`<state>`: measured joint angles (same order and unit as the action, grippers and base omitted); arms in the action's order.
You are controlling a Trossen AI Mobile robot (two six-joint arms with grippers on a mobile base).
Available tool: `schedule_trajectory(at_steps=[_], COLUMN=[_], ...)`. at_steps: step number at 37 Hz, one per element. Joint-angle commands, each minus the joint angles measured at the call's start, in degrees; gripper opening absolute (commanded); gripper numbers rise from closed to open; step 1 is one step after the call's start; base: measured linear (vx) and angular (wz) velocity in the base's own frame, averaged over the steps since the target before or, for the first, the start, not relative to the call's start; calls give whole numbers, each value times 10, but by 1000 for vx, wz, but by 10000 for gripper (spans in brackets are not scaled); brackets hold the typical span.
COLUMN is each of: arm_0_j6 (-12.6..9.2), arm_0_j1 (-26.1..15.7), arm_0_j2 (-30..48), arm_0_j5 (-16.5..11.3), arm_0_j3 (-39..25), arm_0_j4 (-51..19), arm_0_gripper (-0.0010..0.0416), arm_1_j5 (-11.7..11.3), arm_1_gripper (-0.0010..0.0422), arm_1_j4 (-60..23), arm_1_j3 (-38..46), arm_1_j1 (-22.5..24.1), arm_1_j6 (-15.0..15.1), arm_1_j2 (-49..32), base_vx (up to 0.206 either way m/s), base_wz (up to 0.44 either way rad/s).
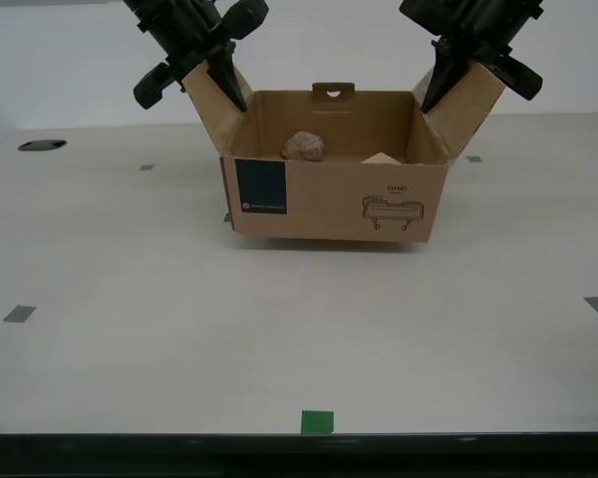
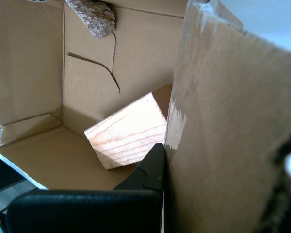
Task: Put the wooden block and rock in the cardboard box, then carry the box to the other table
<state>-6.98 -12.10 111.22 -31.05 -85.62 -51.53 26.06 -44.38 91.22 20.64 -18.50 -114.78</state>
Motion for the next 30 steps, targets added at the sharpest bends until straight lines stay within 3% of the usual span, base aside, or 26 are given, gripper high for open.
schedule_trajectory(at_steps=[1,7,30], arm_0_j6=[0,3,10], arm_0_j1=[-2,-5,-13], arm_0_j2=[-5,-16,-23], arm_0_j5=[-7,-7,-7], arm_0_j3=[0,1,1], arm_0_j4=[-11,-21,-43], arm_0_gripper=[-2,-2,-2], arm_1_j5=[3,20,21], arm_1_gripper=[-2,-2,-2], arm_1_j4=[-1,-3,-7], arm_1_j3=[1,1,0], arm_1_j1=[1,0,0], arm_1_j6=[-4,-13,-14], arm_1_j2=[8,25,59], base_vx=[0,0,-5], base_wz=[0,0,-1])
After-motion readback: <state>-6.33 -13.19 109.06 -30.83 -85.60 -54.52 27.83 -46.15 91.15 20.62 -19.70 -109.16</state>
